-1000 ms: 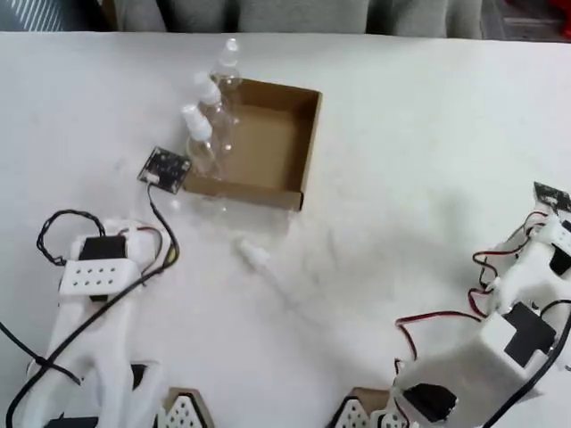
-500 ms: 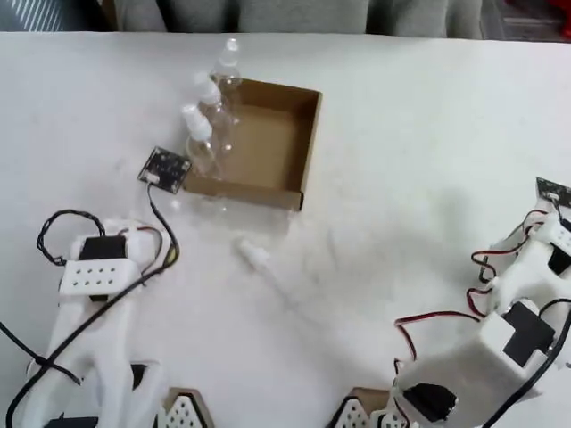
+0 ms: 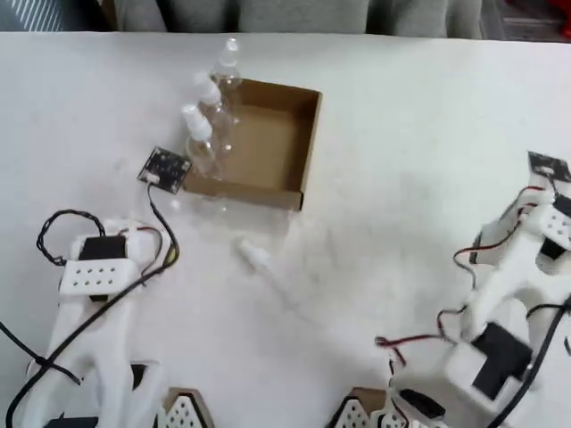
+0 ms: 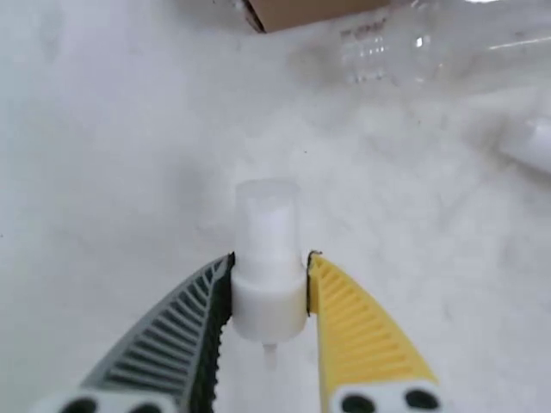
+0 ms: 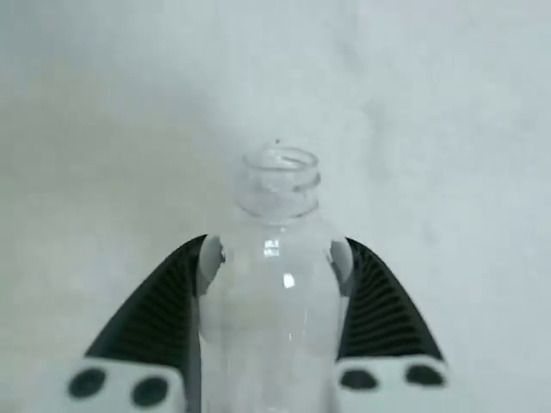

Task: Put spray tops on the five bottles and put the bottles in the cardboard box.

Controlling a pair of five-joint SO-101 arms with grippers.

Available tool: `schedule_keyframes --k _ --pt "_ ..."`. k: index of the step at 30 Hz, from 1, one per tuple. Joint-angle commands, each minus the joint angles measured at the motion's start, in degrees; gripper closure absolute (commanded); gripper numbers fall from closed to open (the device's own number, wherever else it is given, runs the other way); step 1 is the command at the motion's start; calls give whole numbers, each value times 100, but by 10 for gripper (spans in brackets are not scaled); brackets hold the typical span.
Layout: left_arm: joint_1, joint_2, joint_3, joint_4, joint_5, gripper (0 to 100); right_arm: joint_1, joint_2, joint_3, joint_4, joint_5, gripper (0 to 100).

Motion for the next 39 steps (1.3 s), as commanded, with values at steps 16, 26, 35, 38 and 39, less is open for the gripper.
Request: schedule_keyframes --k 16,26,35,38,39 --pt "-22 -207 -2462 1635 765 978 -3037 -4602 2084 -1833 -1996 981" --pt "145 -198 -4677 2857 1354 977 -3705 -5209 3121 -4444 -2048 981" --pt "1024 -163 -5925 3147 2365 977 -4778 -6211 4387 -5982 -2057 982" --pt "1385 -163 -6207 2919 2716 977 -5165 -6703 5099 -6589 -2057 982" --pt "1499 -163 -6295 2778 2822 977 -5288 -6853 5292 -6747 -2057 982"
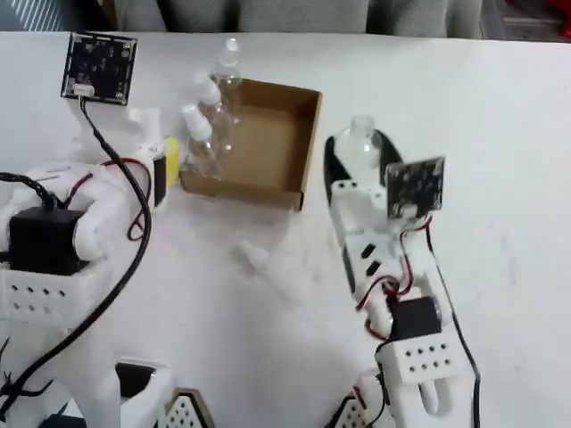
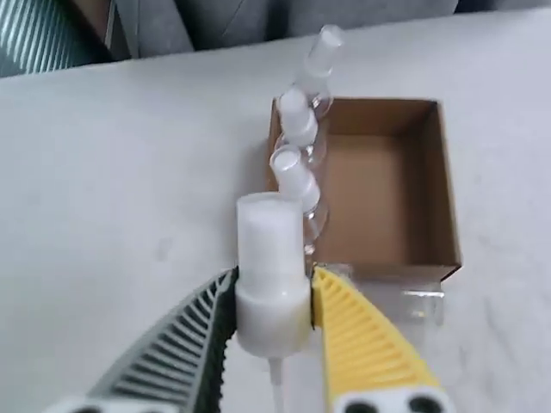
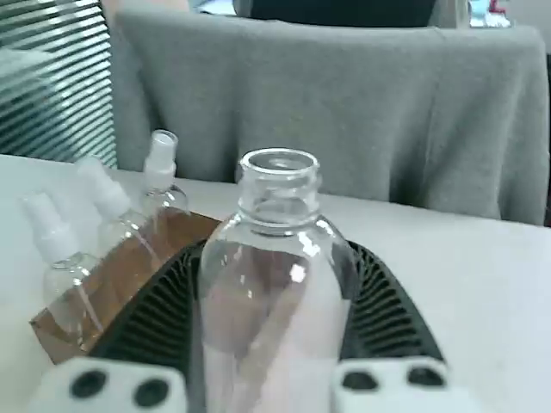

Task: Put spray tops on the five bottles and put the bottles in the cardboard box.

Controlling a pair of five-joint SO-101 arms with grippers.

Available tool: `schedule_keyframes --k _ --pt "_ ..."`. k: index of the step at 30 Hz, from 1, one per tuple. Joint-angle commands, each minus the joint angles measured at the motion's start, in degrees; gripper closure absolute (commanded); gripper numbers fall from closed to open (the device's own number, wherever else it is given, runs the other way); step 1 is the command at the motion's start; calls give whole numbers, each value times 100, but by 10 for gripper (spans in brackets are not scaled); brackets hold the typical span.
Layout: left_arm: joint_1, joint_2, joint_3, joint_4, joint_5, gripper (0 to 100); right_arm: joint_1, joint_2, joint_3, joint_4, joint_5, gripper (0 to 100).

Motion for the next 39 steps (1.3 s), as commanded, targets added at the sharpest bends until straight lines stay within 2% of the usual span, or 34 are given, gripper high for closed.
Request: schedule_keyframes --k 1,7,12,15,20,24,32,36,39 --pt "462 -163 -563 -475 413 977 -444 -567 519 -629 -44 982" --pt "1068 -171 -923 -1679 501 977 -1024 -1174 1178 -664 -44 982" --pt "1842 -163 -1257 -2435 510 977 -1385 -1411 1530 -664 -44 982" --pt "2431 -154 -1266 -2936 510 977 -1490 -1508 1670 -664 -44 982" --pt "2958 -145 -1248 -3314 598 977 -1464 -1771 1969 -681 -44 982" --pt "3055 -136 -1108 -3446 1248 977 -1455 -2105 2145 -664 -44 982" --pt "3011 -198 -97 -4273 1319 978 -1473 -2949 2549 -646 -44 982" --pt "2862 -198 167 -4624 1319 978 -1490 -3327 2523 -75 -70 982" --pt "2791 -207 369 -4818 1319 979 -1473 -3565 2453 251 -571 982"
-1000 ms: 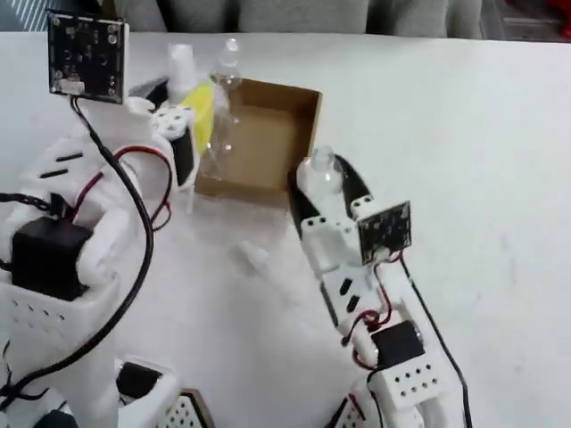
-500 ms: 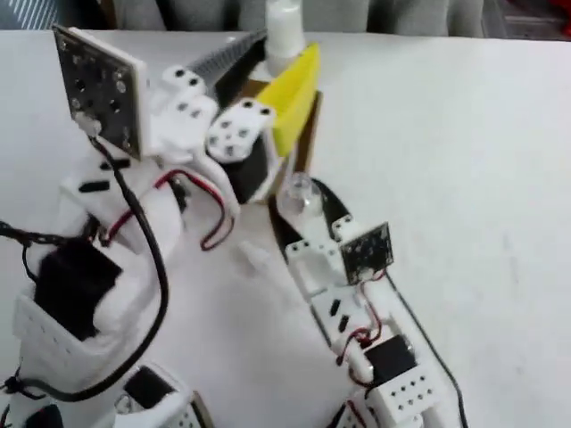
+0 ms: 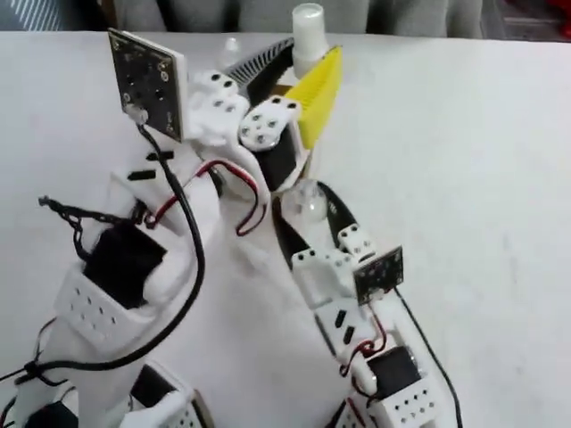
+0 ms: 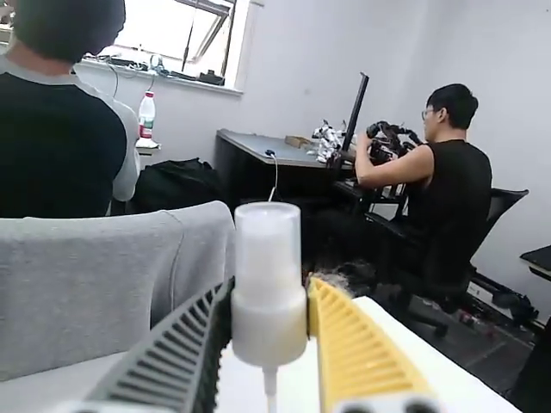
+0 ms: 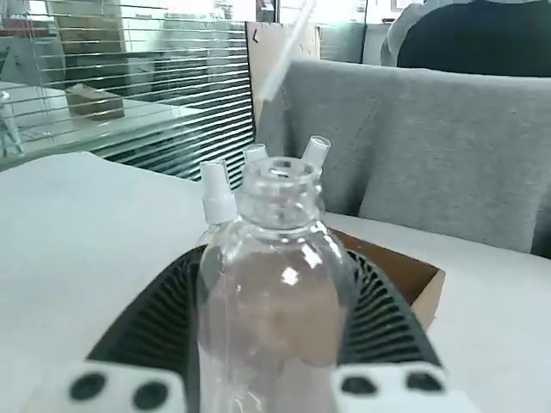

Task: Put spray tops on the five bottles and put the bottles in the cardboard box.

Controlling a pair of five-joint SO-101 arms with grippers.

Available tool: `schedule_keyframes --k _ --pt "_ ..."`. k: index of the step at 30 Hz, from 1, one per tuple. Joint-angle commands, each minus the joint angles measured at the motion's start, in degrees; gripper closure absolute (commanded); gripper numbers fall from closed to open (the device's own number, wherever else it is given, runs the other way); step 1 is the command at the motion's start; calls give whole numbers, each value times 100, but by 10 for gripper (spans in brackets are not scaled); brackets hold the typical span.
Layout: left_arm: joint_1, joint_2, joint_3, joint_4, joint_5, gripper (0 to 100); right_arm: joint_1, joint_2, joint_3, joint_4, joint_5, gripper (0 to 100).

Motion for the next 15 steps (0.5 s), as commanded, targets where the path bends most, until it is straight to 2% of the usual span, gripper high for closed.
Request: schedule_keyframes --k 1,4,11,15 --pt "-127 -198 97 -290 53 979 -4 -251 -211 286 -448 982" --pt "-127 -374 396 -378 53 979 -31 -224 -229 338 -360 982" --pt "-127 -1209 1732 -1433 9 980 -31 -207 -229 338 -387 982" --pt "-127 -1314 2040 -1600 9 980 -31 -207 -229 338 -387 982"
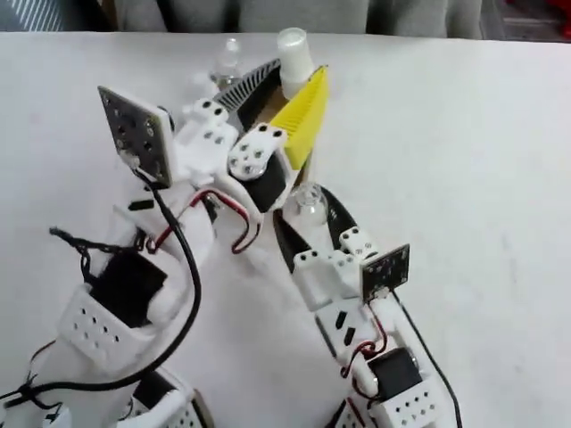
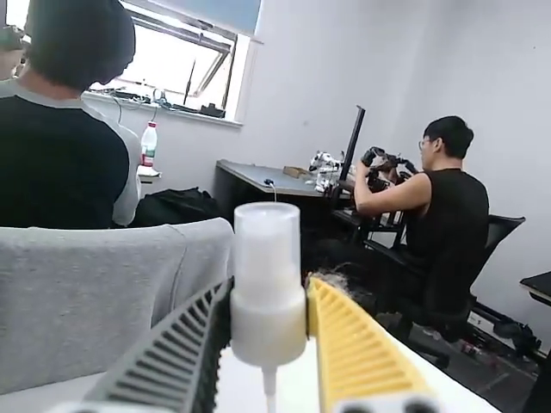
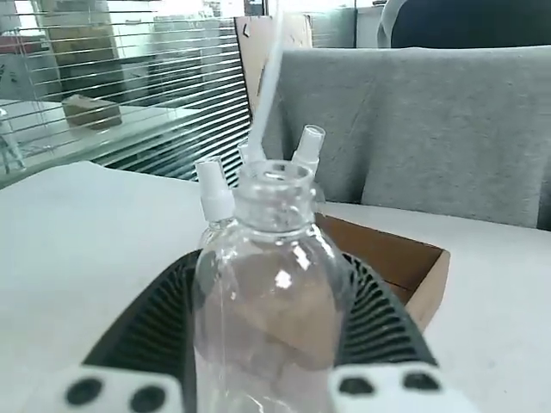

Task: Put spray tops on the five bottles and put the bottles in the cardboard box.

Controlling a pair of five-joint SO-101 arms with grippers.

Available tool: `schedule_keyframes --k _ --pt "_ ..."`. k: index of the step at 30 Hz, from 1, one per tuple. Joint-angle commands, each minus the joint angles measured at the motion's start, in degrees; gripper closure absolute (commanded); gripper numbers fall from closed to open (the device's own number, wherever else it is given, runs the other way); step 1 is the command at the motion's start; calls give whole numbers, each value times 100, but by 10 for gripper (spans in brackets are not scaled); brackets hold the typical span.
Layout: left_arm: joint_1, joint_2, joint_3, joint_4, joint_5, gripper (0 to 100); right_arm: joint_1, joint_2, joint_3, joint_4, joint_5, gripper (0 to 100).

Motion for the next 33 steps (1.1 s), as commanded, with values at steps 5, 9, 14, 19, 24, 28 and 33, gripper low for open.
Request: schedule_keyframes --k 5,9,14,19,24,28,33 --pt "-66 -215 70 -229 9 980 -31 -57 -229 13 -53 982" --pt "-57 -215 88 -185 9 980 -31 -66 -229 22 -53 982" --pt "-48 -259 651 -492 9 980 -31 -66 -229 22 -53 982" --pt "-145 -312 1213 -932 9 980 -31 -66 -229 22 -53 982" --pt "-180 -708 1310 -949 0 980 -31 -48 -229 22 -53 982" --pt "-180 -857 607 -607 0 979 -31 -48 -229 22 -44 982" --pt "-145 -629 -431 211 -97 979 -31 -48 -229 22 -44 982"
